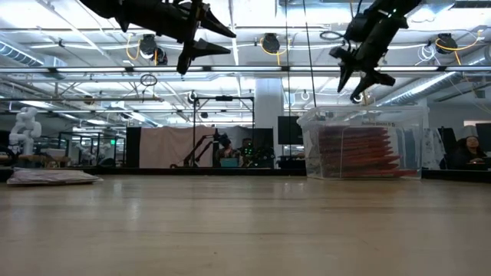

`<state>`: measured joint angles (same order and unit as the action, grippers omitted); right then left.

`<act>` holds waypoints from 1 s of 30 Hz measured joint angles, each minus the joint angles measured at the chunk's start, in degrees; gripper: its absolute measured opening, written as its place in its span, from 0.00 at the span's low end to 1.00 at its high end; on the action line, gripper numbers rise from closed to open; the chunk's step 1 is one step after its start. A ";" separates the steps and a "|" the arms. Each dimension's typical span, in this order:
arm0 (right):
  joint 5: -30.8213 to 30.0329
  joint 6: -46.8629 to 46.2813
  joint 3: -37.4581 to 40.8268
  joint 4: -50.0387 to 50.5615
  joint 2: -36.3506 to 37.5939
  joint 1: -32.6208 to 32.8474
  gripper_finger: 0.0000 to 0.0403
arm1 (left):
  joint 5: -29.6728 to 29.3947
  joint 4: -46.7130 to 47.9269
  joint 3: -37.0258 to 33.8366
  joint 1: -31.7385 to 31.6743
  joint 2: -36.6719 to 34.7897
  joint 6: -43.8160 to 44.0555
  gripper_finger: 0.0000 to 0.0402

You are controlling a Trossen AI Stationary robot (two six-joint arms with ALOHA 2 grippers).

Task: Sort popcorn bags into baskets
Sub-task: Put the popcorn bag into the transparent container

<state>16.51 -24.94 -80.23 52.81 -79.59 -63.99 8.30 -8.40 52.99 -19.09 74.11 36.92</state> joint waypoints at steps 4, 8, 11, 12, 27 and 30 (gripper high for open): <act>0.08 -1.40 0.00 -4.19 3.61 0.97 0.46 | 0.69 1.95 0.00 0.00 0.00 -0.30 0.40; 1.71 -1.74 0.00 -8.70 7.50 3.44 0.44 | 0.70 7.86 0.00 -0.44 0.00 -0.15 0.40; 1.71 -2.20 0.00 -9.76 9.82 6.01 0.43 | 0.71 14.72 0.00 -1.32 0.00 -0.23 0.40; 1.75 -1.78 0.00 -9.87 10.37 6.90 0.43 | 0.71 17.47 0.00 -1.66 0.00 -0.46 0.40; 5.63 5.89 0.00 -8.95 12.08 15.35 0.43 | -0.93 70.20 -0.04 -6.83 0.07 1.40 0.40; 12.13 7.78 0.00 -7.58 12.08 15.37 0.43 | -0.78 74.81 -0.04 -5.94 0.07 3.91 0.40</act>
<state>28.64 -17.16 -80.23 45.23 -67.51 -48.62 7.52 66.41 52.95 -25.03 74.17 40.83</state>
